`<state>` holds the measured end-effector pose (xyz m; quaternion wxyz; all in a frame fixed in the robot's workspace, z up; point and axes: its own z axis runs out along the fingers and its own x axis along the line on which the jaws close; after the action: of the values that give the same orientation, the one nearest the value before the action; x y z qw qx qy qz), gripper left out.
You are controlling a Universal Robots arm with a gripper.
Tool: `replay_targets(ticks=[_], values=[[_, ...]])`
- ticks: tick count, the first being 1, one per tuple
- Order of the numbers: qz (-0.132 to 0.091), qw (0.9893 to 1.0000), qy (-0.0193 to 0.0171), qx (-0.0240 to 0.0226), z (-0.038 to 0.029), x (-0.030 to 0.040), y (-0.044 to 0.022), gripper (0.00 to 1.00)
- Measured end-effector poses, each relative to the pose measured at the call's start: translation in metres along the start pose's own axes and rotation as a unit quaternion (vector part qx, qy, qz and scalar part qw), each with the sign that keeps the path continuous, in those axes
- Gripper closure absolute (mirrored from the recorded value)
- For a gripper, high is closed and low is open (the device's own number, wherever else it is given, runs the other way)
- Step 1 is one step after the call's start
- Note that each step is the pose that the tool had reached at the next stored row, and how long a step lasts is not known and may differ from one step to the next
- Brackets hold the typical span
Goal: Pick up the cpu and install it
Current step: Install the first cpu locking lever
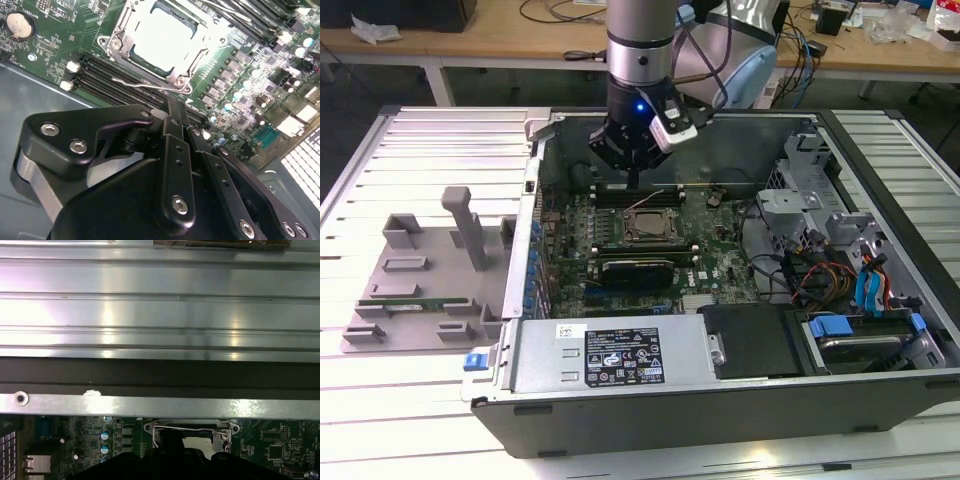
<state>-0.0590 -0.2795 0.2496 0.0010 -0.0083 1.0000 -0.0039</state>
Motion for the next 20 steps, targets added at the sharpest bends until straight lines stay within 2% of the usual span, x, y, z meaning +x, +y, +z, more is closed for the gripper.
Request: replay_targets(ticks=[1,6,7,8,10,13,18,20], values=[[0.0,1.0,0.0002,0.0,0.0025,-0.0029,0.0,0.89],[0.0,1.0,0.0007,-0.0002,0.0099,-0.0083,0.0,0.89],[0.0,1.0,0.0008,-0.0037,0.0104,-0.0087,-0.0002,0.89],[0.0,0.9999,0.0005,-0.0148,0.0109,-0.0088,-0.0019,0.89],[0.0,0.9998,0.0004,-0.0219,0.0117,-0.0088,-0.0055,0.89],[0.0,0.9997,0.0004,-0.0226,0.0134,-0.0104,-0.0064,0.89],[0.0,0.9997,0.0004,-0.0226,0.0206,-0.0184,-0.0065,0.89],[0.0,0.9997,0.0004,-0.0226,0.0223,-0.0195,-0.0065,0.89]])
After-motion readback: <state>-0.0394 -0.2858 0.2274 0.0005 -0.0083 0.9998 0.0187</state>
